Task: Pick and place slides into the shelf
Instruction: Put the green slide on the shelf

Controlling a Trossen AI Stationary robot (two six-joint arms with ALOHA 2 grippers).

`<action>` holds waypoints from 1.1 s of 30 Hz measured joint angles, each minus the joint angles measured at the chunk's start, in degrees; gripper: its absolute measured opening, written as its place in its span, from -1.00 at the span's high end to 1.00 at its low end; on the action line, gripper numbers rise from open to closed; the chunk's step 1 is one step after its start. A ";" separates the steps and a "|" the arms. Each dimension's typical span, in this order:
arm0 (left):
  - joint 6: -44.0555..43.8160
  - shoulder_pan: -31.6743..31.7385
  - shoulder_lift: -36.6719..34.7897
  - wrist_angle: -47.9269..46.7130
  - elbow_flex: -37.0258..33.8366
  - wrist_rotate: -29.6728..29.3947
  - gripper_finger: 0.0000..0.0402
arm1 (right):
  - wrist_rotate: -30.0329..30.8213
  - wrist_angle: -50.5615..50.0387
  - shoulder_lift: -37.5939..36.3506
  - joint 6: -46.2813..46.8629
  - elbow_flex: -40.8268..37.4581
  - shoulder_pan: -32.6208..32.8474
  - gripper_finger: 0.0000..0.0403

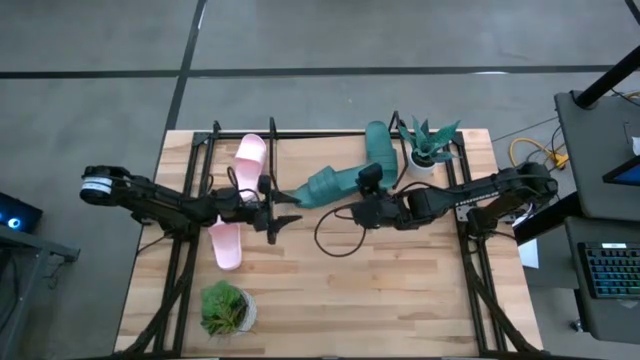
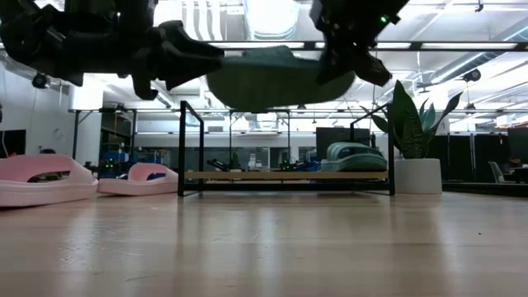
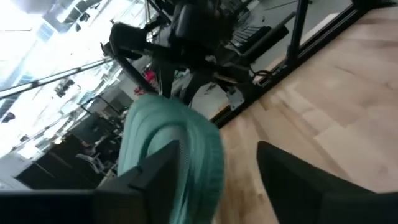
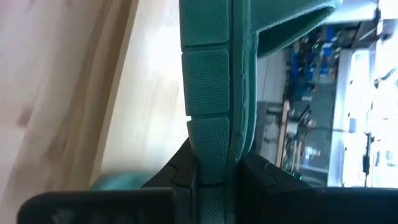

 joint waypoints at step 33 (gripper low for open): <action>1.49 -1.13 0.87 -7.30 3.08 -1.78 -0.21 | -11.51 7.67 -0.59 0.57 -5.27 2.43 0.75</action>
